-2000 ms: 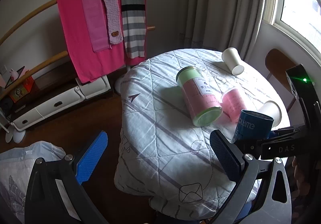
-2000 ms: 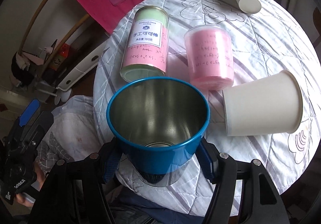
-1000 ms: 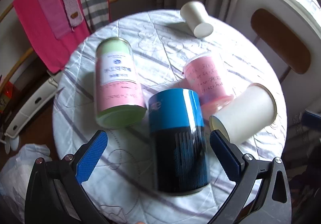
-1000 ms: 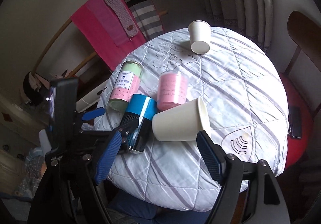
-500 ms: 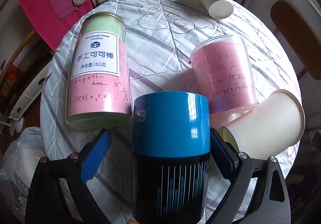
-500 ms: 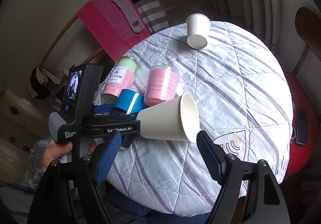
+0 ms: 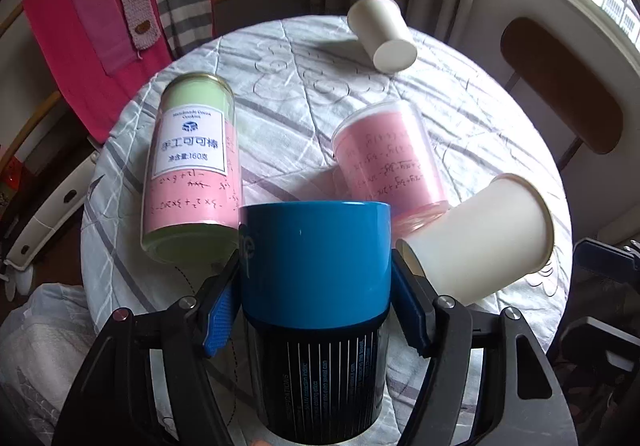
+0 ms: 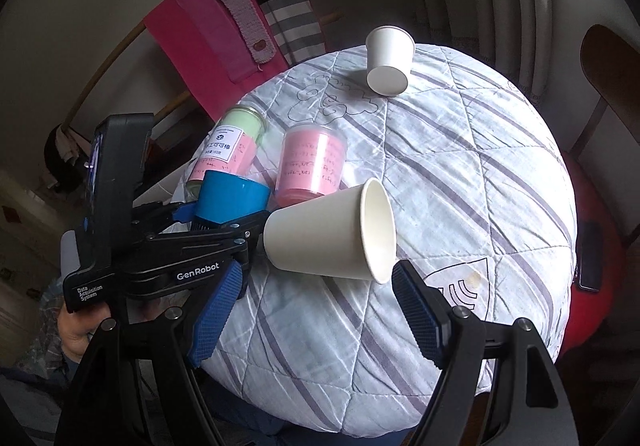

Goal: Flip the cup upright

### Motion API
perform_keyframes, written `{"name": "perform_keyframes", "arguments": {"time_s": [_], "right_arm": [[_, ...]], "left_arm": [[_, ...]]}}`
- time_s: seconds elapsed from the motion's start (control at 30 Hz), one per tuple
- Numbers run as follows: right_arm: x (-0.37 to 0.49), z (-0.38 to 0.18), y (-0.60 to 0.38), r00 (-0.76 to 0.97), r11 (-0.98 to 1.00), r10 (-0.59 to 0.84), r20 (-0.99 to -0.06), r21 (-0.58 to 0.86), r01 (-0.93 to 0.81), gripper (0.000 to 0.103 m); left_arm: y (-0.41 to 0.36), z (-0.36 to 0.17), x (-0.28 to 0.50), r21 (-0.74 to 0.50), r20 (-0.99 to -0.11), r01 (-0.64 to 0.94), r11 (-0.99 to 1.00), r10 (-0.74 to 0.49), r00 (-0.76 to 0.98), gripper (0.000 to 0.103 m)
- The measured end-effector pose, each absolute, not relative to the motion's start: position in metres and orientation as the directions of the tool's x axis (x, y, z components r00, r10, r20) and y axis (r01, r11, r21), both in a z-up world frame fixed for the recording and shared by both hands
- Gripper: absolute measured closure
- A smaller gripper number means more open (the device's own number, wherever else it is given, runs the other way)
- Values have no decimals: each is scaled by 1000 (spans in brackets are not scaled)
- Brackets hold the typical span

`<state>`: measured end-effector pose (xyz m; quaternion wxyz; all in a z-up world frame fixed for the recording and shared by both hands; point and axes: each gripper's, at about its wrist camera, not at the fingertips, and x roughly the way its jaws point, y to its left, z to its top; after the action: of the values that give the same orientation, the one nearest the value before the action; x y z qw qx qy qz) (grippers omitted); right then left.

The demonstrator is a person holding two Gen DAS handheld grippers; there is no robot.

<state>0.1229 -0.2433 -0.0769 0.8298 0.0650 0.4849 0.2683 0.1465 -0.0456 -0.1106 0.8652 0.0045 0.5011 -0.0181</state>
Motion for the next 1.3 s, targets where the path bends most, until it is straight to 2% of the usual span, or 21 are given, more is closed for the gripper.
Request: {"name": "perform_keyframes", "arguments": {"time_s": [0.27, 0.47, 0.9, 0.97, 1.03, 1.13, 1.3], "right_arm": [[110, -66, -234, 486, 887, 442, -754, 289, -360, 24], [104, -64, -234, 513, 896, 433, -741, 288, -339, 24], [98, -69, -231, 507, 897, 435, -744, 310, -314, 24], [98, -68, -230, 508, 897, 435, -743, 309, -316, 24], [98, -69, -229, 505, 894, 441, -742, 314, -320, 24], [98, -70, -229, 506, 895, 439, -742, 314, -316, 24], [98, -69, -228, 508, 898, 434, -744, 312, -311, 24]], "left_arm": [[-39, -87, 119, -14, -752, 55, 998, -47, 657, 34], [-30, -80, 118, -48, -694, 51, 998, -70, 717, 34], [-19, -90, 118, -88, -700, 68, 994, -111, 706, 33], [-18, -91, 119, -94, -704, 66, 993, -113, 701, 32], [-18, -92, 119, -93, -709, 67, 993, -113, 696, 22], [-19, -91, 118, -108, -711, 86, 990, -137, 690, 15], [-17, -90, 116, -115, -709, 94, 989, -148, 690, 13]]}}
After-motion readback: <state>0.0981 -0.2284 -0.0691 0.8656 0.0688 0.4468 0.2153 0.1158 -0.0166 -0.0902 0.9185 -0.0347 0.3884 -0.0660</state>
